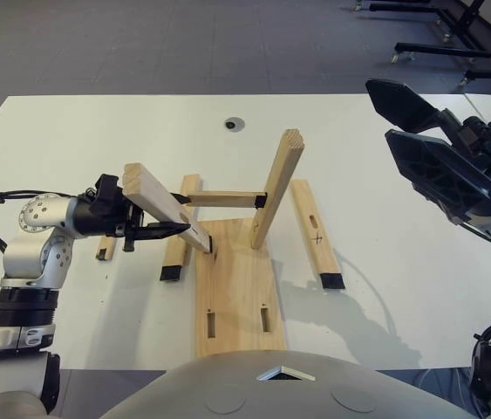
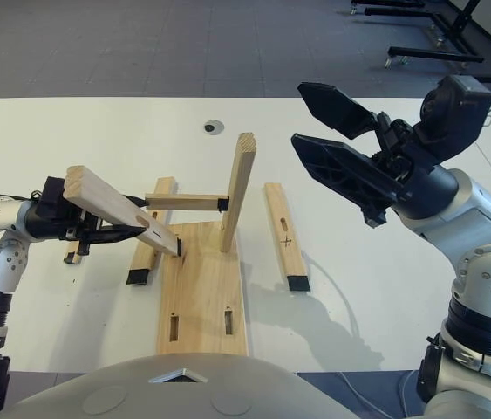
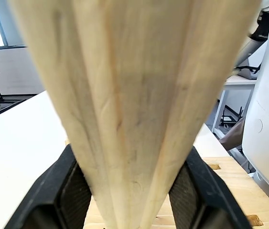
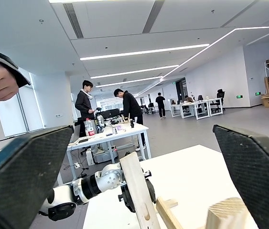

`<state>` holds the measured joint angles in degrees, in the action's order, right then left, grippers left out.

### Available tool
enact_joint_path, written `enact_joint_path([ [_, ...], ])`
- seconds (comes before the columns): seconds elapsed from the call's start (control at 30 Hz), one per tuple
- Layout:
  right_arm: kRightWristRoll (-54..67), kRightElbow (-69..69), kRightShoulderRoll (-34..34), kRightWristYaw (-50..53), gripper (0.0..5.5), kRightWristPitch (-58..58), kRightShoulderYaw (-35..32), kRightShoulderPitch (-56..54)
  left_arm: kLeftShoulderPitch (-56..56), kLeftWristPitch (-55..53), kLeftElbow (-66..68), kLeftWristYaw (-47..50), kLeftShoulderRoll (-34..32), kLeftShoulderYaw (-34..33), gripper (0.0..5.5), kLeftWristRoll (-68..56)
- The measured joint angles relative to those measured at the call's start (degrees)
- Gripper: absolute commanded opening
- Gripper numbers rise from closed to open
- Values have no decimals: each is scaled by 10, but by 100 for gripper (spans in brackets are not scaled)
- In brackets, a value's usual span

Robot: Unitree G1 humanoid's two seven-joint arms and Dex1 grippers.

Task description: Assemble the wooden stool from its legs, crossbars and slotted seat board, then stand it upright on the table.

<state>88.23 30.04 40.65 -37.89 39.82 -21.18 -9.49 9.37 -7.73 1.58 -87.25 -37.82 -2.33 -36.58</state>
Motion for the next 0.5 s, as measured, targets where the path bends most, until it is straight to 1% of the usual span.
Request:
enact_joint_path([
  [0.07, 0, 0, 0, 0, 536, 0, 5, -1, 15, -1, 21, -9, 0, 4, 202, 0],
  [0.33, -5, 0, 0, -3, 536, 0, 7, -3, 20, -26, 28, -2, 0, 1, 202, -10],
  [0.5, -13, 1, -2, -10, 536, -1, 9, -3, 10, -70, 27, 8, 4, -31, 202, -38],
])
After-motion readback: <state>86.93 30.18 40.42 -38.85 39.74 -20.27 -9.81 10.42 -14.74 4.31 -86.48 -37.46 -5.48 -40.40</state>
